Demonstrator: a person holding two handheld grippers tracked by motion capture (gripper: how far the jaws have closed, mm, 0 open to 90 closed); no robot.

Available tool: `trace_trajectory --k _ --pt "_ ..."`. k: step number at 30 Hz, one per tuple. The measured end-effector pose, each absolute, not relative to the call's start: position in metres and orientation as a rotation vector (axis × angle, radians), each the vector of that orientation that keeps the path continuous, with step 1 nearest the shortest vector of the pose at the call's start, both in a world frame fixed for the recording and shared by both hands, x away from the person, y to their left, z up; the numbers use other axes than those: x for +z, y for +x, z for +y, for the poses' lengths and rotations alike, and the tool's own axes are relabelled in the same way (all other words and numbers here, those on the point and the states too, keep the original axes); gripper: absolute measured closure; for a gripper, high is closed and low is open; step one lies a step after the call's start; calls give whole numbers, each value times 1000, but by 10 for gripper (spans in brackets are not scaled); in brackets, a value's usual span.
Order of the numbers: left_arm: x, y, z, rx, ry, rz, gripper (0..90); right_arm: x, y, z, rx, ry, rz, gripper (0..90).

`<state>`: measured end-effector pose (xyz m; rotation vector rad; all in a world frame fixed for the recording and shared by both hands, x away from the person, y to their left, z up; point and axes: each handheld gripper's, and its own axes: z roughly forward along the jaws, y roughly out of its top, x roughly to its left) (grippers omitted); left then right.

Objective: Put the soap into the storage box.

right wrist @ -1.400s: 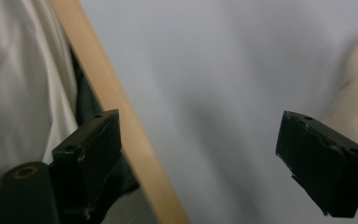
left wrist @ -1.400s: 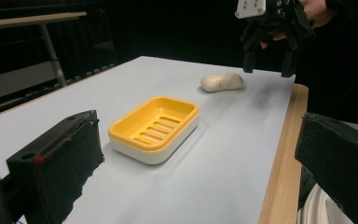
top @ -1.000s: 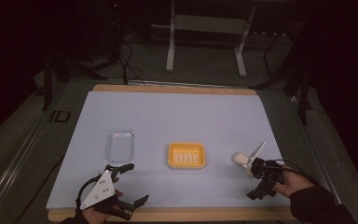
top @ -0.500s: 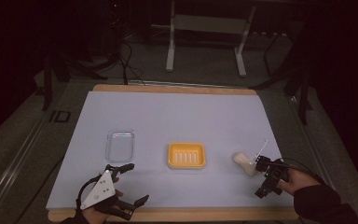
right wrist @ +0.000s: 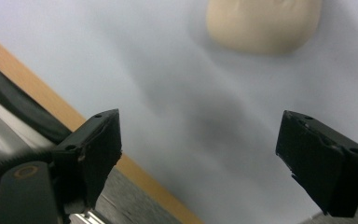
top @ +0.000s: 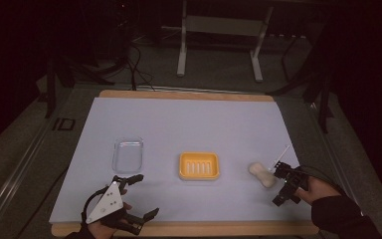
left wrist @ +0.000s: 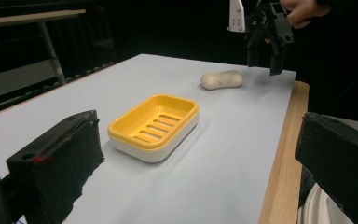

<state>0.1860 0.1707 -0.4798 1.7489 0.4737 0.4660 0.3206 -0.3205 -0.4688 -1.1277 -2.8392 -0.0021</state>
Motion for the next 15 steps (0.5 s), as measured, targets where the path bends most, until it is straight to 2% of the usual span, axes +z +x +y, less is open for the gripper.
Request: trace_trajectory --k 15 --pt "-480 186 171 467 1748 474 7 -472 334 -324 -239 -1239 -2859 137"
